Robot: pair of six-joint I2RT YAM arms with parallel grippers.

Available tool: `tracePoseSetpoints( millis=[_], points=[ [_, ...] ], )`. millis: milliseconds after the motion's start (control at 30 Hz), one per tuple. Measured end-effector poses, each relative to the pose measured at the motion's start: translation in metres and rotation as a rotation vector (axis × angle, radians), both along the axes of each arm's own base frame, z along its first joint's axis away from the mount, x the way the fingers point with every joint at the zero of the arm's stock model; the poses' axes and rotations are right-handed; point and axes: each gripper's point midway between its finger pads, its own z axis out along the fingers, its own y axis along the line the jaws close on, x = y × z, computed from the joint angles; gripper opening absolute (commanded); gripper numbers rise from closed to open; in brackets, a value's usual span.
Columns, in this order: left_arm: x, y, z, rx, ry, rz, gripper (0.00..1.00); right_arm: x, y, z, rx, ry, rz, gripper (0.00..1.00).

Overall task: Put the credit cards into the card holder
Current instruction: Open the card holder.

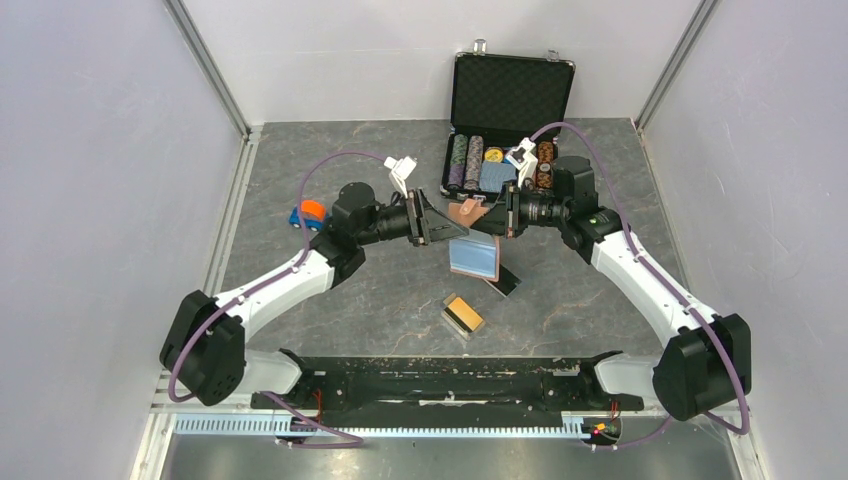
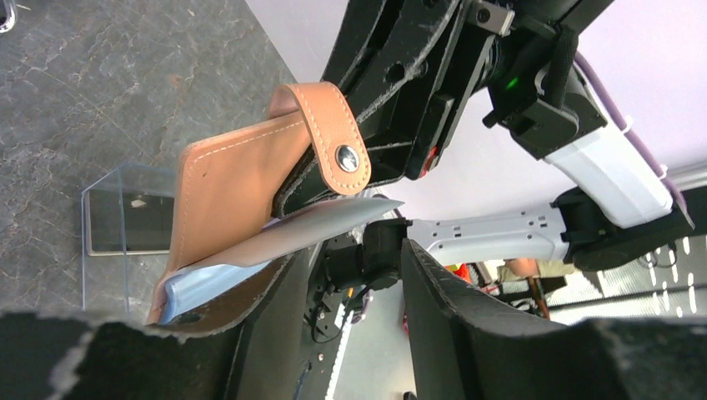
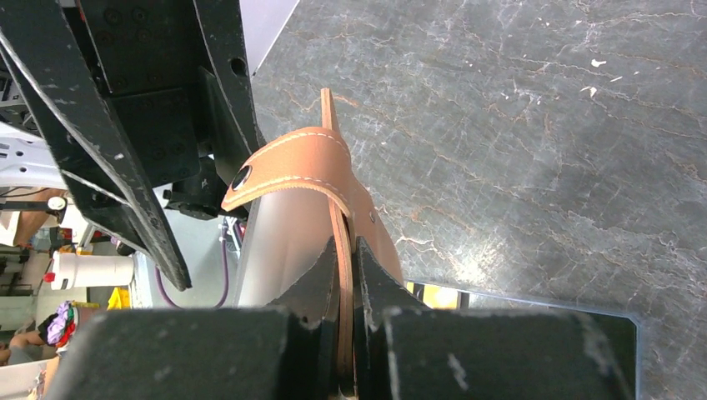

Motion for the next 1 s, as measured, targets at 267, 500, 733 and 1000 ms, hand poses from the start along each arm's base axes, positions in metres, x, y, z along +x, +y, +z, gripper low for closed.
tracePoseSetpoints(
  millis=[267,500,733,1000],
  points=[
    [-0.007,-0.001,0.000,0.040,-0.106,-0.073,0.36,-0.002,0.003,0.004,0.028,0.017,0.006,0.00],
    [-0.002,-0.003,-0.010,0.136,-0.176,-0.107,0.35,-0.004,0.005,0.008,0.049,0.028,0.018,0.00],
    [0.012,0.005,-0.045,0.349,-0.171,-0.026,0.48,-0.006,0.005,0.008,0.058,0.041,0.023,0.00],
    [0.025,0.018,-0.070,0.471,-0.143,0.050,0.65,-0.010,0.006,0.006,0.065,0.055,0.035,0.00]
  ],
)
